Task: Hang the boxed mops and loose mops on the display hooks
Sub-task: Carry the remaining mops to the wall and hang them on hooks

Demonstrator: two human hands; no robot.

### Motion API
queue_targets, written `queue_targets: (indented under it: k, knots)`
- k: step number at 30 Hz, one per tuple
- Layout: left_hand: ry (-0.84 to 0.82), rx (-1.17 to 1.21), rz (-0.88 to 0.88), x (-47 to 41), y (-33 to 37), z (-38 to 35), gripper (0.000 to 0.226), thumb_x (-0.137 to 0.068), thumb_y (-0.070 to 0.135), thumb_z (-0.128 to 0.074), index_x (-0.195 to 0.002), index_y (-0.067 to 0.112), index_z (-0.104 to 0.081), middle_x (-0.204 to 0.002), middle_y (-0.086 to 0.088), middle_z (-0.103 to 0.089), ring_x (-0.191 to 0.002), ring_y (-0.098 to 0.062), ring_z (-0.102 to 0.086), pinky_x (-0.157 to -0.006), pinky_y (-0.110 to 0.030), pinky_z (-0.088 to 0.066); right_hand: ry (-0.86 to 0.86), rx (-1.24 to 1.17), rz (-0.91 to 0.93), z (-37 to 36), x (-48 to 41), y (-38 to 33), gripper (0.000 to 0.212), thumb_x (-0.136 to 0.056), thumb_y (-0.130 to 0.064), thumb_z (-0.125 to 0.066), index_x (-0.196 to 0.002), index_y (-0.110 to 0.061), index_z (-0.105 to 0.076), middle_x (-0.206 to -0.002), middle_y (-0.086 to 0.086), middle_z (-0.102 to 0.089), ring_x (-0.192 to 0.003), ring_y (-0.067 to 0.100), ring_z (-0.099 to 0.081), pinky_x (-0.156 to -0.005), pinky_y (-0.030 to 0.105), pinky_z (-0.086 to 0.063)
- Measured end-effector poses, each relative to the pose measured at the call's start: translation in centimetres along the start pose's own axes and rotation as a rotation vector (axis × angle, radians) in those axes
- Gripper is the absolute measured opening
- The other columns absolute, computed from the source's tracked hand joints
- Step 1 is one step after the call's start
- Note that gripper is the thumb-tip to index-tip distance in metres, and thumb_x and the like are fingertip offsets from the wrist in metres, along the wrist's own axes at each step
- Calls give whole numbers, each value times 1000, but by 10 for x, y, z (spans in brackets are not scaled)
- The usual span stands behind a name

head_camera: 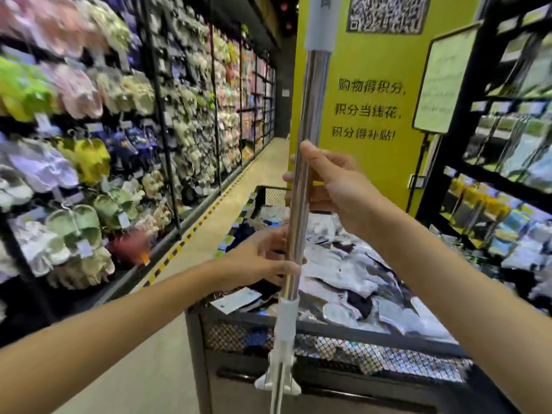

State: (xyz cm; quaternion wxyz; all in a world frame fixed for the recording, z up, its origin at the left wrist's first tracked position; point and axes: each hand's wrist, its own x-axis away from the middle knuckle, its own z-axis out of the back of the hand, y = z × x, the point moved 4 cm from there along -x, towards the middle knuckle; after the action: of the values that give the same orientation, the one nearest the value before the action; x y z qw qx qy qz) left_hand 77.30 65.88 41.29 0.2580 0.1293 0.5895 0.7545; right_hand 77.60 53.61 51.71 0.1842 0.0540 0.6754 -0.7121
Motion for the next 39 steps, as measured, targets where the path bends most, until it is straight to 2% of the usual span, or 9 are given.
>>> queue_targets:
  k: [10,16,19,21,24,27,31,34,39]
  knots:
    - [264,-87,12,52,52,38,31,-84,-1,-63,-106,21,-58,-106,-11,-66,-92,-15,-67,-74,-31,-59,-212,-34,187,-49,-6,-56,32,-91,-42,-55,-94,-12,-67,-82,2,-74,-68,20,-67,-56,27,-55]
    - [598,-111,57,117,68,38,27,-82,1,-67,-98,22,-62,-97,-2,-72,-97,-23,-68,-81,-43,-58,-407,-103,255,-95,14,-87,33,-91,-40,-57,-77,-10,-63,-100,42,-56,-76,35,-56,-67,46,-48]
    - [776,-130,114,161,80,25,27,-81,-2,-67,-94,21,-63,-86,3,-72,-86,-17,-69,-74,-37,-60,-539,-175,252,-123,36,-99,41,-91,-40,-58,-87,0,-65,-87,35,-55,-73,31,-52,-69,41,-47]
    - [883,-150,163,194,87,16,26,-83,-1,-67,-96,20,-62,-99,-10,-70,-93,-24,-68,-74,-35,-60,-633,-211,233,-148,53,-106,48,-91,-40,-58,-95,7,-63,-71,18,-60,-62,25,-52,-61,31,-47]
    - [1026,-185,236,251,97,1,23,-84,3,-67,-103,14,-59,-98,-9,-67,-90,-20,-67,-75,-35,-60,-750,-268,193,-185,87,-121,32,-92,-38,-57,-76,-11,-62,-55,-7,-66,-43,12,-58,-42,16,-44]
    - [1164,-182,315,314,107,-18,33,-86,3,-65,-118,8,-56,-102,-9,-62,-96,-23,-65,-79,-39,-59,-885,-321,171,-224,133,-139,26,-92,-38,-57,-80,-16,-63,-73,2,-71,-47,12,-62,-41,16,-46]
    - [1322,-211,365,401,126,-48,30,-85,4,-66,-112,13,-57,-105,-11,-65,-93,-20,-67,-77,-36,-60,-1034,-363,174,-273,203,-166,30,-92,-40,-56,-88,-12,-65,-88,11,-70,-54,16,-67,-46,21,-52]
    - [1412,-267,404,469,143,-75,32,-86,6,-66,-115,12,-56,-108,-12,-67,-98,-22,-67,-83,-41,-58,-1138,-399,161,-308,262,-191,35,-92,-42,-56,-99,-9,-65,-82,7,-71,-57,14,-68,-49,22,-53]
    - [1534,-286,431,588,172,-126,34,-87,6,-64,-119,15,-57,-98,-3,-69,-89,-12,-69,-72,-30,-60,-1277,-436,176,-364,370,-230,32,-92,-43,-55,-95,-13,-65,-83,5,-72,-70,21,-70,-64,32,-61]
